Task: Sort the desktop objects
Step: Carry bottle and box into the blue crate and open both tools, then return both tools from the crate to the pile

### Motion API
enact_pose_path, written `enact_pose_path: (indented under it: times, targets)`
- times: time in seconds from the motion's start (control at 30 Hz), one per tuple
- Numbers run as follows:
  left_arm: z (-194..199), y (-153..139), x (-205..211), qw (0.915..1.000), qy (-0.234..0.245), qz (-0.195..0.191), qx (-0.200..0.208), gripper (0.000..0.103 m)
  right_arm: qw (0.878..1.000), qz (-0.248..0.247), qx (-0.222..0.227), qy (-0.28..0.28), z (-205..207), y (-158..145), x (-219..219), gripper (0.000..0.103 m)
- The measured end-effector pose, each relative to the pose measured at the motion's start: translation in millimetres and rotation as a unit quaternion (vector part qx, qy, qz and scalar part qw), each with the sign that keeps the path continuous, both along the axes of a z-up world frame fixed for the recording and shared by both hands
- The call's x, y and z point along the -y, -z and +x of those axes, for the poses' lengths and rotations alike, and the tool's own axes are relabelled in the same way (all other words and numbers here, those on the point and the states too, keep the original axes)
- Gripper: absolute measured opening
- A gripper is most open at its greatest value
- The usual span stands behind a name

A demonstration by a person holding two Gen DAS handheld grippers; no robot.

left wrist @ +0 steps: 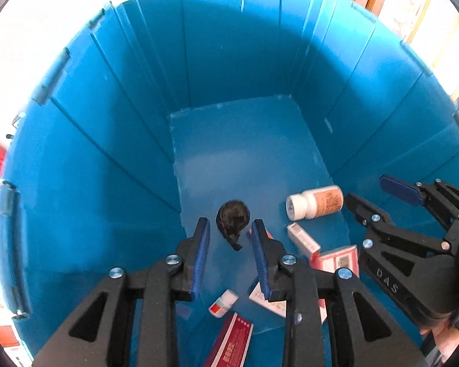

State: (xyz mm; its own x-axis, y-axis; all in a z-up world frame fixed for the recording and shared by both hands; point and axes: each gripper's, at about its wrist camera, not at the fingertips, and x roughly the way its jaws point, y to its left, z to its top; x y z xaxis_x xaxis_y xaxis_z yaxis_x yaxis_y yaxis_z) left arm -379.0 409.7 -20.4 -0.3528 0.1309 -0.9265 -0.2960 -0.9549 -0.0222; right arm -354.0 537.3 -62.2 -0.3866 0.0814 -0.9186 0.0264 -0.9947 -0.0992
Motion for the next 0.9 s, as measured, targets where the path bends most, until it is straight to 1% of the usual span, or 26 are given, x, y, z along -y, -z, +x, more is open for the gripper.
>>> enact_pose_path:
  times: [0.07,0.1,0.13,0.17,0.2,0.27,0.3,0.37,0.4,0.43,0.5,0.57,0.63,0.7,0.73,0.8,0.9]
  targets:
    - [1,-7,2,0.9998,-0.002,0.005,-0.017,0.027,1.0,-0.001,-0.03,-0.002,4,-13,1,0.056]
    - [3,-11,3,0.9996,-0.006,0.005,-0.027,0.027,0.999,0.004,-0.045,0.0,6,-22,1,0.059]
    - [5,-16,4,0.9991,-0.005,0.004,-0.041,0.027,0.998,0.011,-0.062,0.002,10,-33,2,0.066]
    - [8,-23,5,0.9983,-0.005,0.004,-0.058,0.027,0.997,0.014,-0.071,0.001,15,-42,2,0.07]
    - [13,-31,6,0.9967,-0.007,0.003,-0.081,0.027,0.997,0.009,-0.082,-0.006,22,-54,3,0.071]
    - [28,-51,9,0.9917,0.001,0.006,-0.128,0.027,0.994,0.003,-0.105,-0.012,35,-73,3,0.08]
    - [37,-61,12,0.9891,0.003,0.017,-0.146,0.027,0.993,0.004,-0.12,-0.013,44,-85,4,0.084]
    - [56,-81,23,0.9847,0.007,0.055,-0.165,0.027,0.988,0.007,-0.156,-0.017,65,-105,5,0.095]
    - [66,-89,28,0.9823,0.01,0.07,-0.174,0.027,0.984,0.005,-0.174,-0.018,75,-113,8,0.097]
    - [77,-97,33,0.9791,0.012,0.079,-0.187,0.027,0.982,0.002,-0.187,-0.019,84,-120,10,0.102]
    - [103,-114,47,0.9704,0.011,0.088,-0.224,0.028,0.977,-0.006,-0.214,-0.022,105,-134,15,0.103]
    - [128,-128,65,0.9616,0.002,0.099,-0.256,0.036,0.971,-0.017,-0.238,-0.029,125,-144,23,0.103]
    - [149,-137,86,0.953,-0.012,0.113,-0.281,0.058,0.964,-0.032,-0.262,-0.039,145,-151,34,0.103]
    - [170,-142,110,0.9426,-0.036,0.116,-0.311,0.066,0.957,-0.047,-0.281,-0.05,159,-155,45,0.103]
    - [179,-142,121,0.9383,-0.047,0.112,-0.324,0.067,0.954,-0.059,-0.289,-0.057,166,-156,51,0.103]
    - [194,-142,150,0.9331,-0.071,0.099,-0.338,0.067,0.949,-0.082,-0.297,-0.074,177,-156,66,0.103]
    - [213,-131,198,0.9309,-0.106,0.097,-0.336,0.067,0.941,-0.101,-0.308,-0.099,188,-151,98,0.103]
